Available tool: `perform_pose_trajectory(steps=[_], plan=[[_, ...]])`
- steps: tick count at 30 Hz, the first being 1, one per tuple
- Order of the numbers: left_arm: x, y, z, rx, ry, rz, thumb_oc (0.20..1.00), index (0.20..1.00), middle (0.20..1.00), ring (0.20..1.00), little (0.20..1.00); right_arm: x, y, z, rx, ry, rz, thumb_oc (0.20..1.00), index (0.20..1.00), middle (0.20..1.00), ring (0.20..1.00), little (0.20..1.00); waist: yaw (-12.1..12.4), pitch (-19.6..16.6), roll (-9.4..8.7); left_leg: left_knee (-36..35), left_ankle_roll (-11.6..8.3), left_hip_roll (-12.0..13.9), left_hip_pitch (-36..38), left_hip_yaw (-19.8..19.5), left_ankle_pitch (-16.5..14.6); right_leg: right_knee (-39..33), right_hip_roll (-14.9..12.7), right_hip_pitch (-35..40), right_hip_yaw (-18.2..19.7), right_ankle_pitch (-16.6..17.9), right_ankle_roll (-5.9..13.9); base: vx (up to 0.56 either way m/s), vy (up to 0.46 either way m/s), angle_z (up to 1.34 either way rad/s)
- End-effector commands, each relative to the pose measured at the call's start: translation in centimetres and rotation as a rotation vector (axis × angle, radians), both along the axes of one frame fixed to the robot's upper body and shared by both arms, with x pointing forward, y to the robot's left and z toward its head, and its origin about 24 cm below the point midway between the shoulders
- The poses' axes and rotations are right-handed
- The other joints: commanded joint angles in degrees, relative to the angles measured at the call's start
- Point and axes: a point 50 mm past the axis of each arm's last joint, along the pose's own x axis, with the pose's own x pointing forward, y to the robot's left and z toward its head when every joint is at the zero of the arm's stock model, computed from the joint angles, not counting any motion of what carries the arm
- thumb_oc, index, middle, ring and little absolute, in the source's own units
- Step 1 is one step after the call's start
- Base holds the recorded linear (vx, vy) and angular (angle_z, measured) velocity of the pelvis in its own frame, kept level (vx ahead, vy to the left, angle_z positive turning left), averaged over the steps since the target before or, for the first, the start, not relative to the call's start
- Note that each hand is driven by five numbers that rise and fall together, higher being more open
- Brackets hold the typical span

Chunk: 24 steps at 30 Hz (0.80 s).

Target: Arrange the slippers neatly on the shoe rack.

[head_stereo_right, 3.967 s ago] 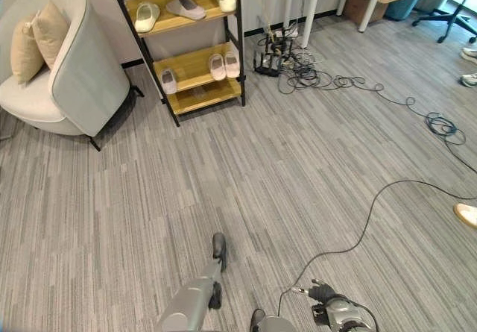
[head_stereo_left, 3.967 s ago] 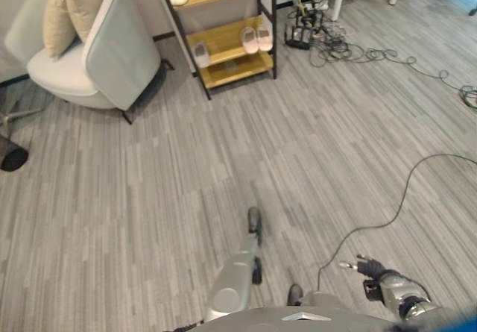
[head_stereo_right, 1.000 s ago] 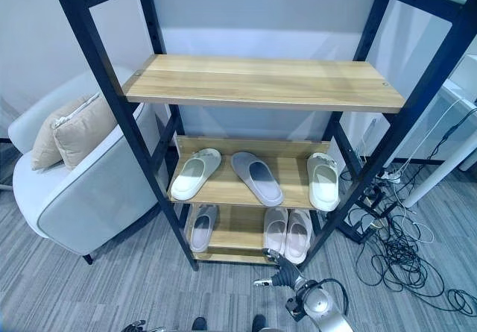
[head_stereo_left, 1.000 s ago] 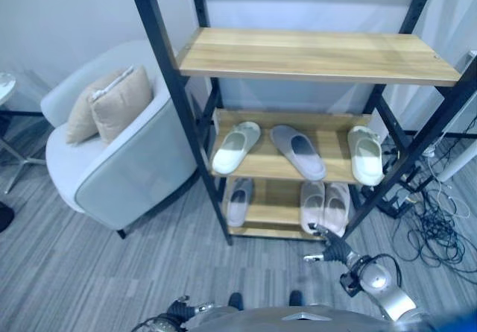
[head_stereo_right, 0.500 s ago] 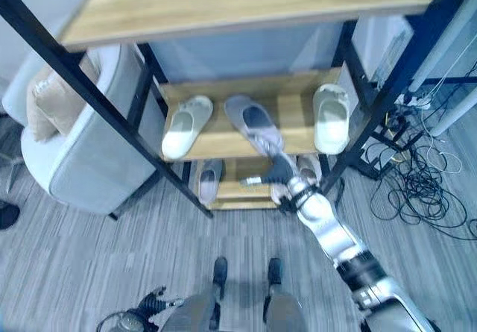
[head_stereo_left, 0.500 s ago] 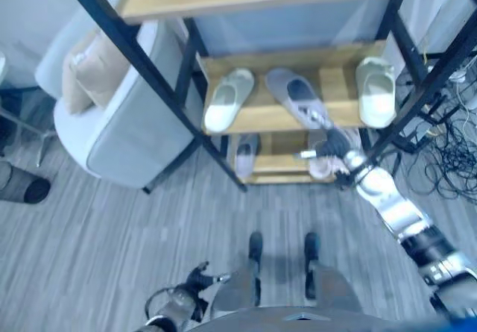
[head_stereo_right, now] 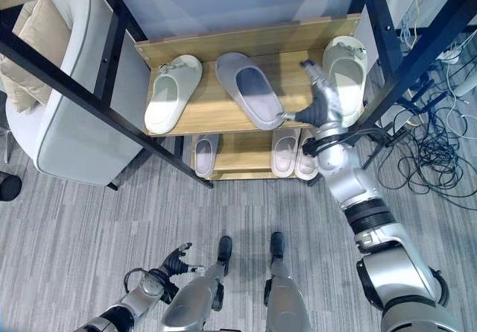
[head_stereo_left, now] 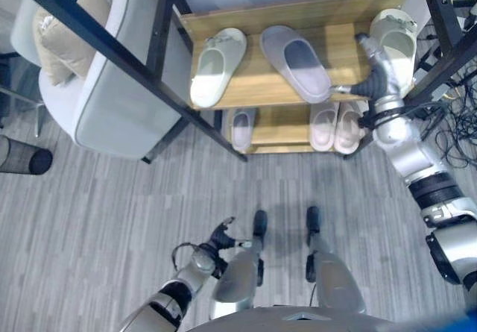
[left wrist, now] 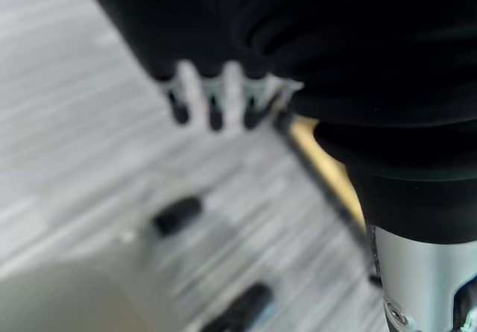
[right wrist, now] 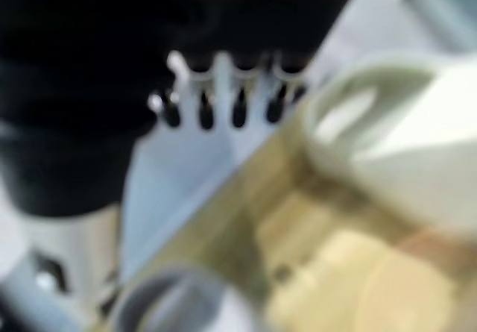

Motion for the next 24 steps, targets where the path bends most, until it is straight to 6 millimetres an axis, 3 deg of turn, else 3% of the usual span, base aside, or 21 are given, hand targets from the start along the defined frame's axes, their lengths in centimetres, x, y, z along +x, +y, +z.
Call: perform_pose_trajectory(steps=[1, 4, 10, 19, 24], plan=[[1.1, -1.1, 0.8, 0.027, -0.058, -0.087, 1.000, 1.000, 1.000, 1.000, 1.000, -0.7, -0.5, 5.6, 0.035, -0.229, 0.003, 1.000, 1.000, 1.000, 1.000, 1.000, 2.5, 0.1, -0.10, 1.6, 1.69, -0.9, -3.2, -0.6, -3.9, 9.7, -3.2, -1.1, 2.2, -12.2, 2.66, 0.03, -0.011, 0.02], [0.5, -0.6, 0.3, 0.033, -0.033, -0.074, 1.000, 1.000, 1.000, 1.000, 1.000, -0.5, -1.3, 7.0, 0.040, -0.249, -0.021, 1.000, 1.000, 1.000, 1.000, 1.000, 3.2, 0.1, -0.06, 1.5, 1.64, -1.0, -4.0, -1.0, -3.9, 9.5, -3.3, -1.6, 1.9, -12.2, 2.72, 0.05, -0.007, 0.05], [-1.7, 0.5, -1.5, 0.086, 0.068, -0.056, 1.000, 1.000, 1.000, 1.000, 1.000, 0.1, -1.5, 7.5, 0.058, -0.235, -0.028, 1.000, 1.000, 1.000, 1.000, 1.000, 4.3, 0.8, -0.52, 2.3, 1.64, -1.3, -5.9, -1.4, -4.0, 9.4, -3.4, -2.8, 1.5, -12.2, 2.66, 0.03, 0.006, 0.01], [-1.1, 0.9, -1.0, 0.075, 0.036, -0.022, 1.000, 1.000, 1.000, 1.000, 1.000, 0.9, -1.0, 8.6, 0.054, -0.213, -0.018, 1.000, 1.000, 1.000, 1.000, 1.000, 5.7, 1.4, -1.47, 3.4, 1.52, -1.6, -8.7, -2.4, -4.1, 8.9, -3.7, -4.1, 0.7, -11.8, 2.77, 0.01, 0.005, 0.08], [-0.5, 0.4, -0.3, 0.040, -0.010, -0.026, 1.000, 1.000, 1.000, 1.000, 1.000, 1.5, -2.3, 8.5, 0.074, -0.173, -0.076, 1.000, 1.000, 1.000, 1.000, 1.000, 6.9, 1.4, -2.25, 3.3, 1.37, -2.0, -9.6, -2.8, -4.1, 7.3, -4.1, -3.8, -0.7, -10.9, 3.34, 0.03, 0.036, 0.09]])
